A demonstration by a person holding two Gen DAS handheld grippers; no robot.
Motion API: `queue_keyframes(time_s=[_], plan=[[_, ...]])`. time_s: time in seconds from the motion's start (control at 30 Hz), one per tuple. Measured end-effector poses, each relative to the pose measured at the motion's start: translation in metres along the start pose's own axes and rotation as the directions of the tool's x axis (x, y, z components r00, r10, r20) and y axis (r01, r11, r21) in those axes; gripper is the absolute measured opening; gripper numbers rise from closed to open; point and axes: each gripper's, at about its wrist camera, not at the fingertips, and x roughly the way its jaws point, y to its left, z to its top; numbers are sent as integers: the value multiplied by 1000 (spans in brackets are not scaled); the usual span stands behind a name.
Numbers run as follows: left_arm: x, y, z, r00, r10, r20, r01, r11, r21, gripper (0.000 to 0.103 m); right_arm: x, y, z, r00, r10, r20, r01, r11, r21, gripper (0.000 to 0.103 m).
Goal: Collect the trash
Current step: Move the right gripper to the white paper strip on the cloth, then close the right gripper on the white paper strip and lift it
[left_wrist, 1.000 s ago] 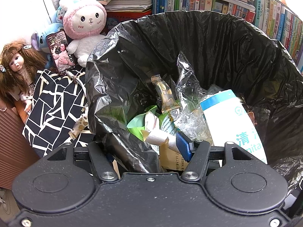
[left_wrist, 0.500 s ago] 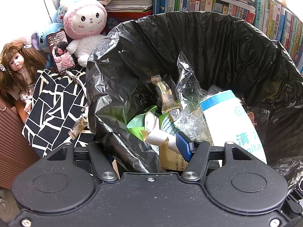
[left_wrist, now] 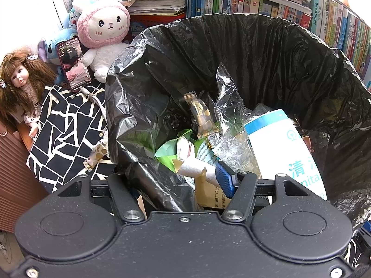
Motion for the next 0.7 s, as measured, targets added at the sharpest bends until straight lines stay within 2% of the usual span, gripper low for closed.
queue_keyframes(time_s=[0.17,0.33,0.47,0.5,0.53,0.57,0.67,0.7], plan=[[0,-1,0,1000,3,0,-3,1000,0,60,17,-15,-1,999,-42,-18,42,999,-21,68],[1,-2,0,1000,10,1,-10,1000,3,60,31,-16,-1,998,-40,-39,36,995,-98,73],[0,-4,0,1000,18,4,-18,1000,5,60,40,-17,1,997,-14,-70,6,994,-114,71],[0,-4,0,1000,19,5,-19,1000,4,60,40,-17,3,997,-1,-76,-7,994,-109,68],[0,-4,0,1000,20,5,-20,1000,4,60,40,-18,4,997,13,-81,-21,994,-105,55],[0,-4,0,1000,21,5,-21,1000,3,60,40,-17,5,997,15,-81,-23,994,-108,35],[0,-4,0,1000,24,6,-24,1000,1,60,36,-12,7,997,12,-73,-20,993,-116,20],[0,-4,0,1000,24,6,-24,1000,1,60,35,-13,9,998,14,-69,-22,993,-113,19]])
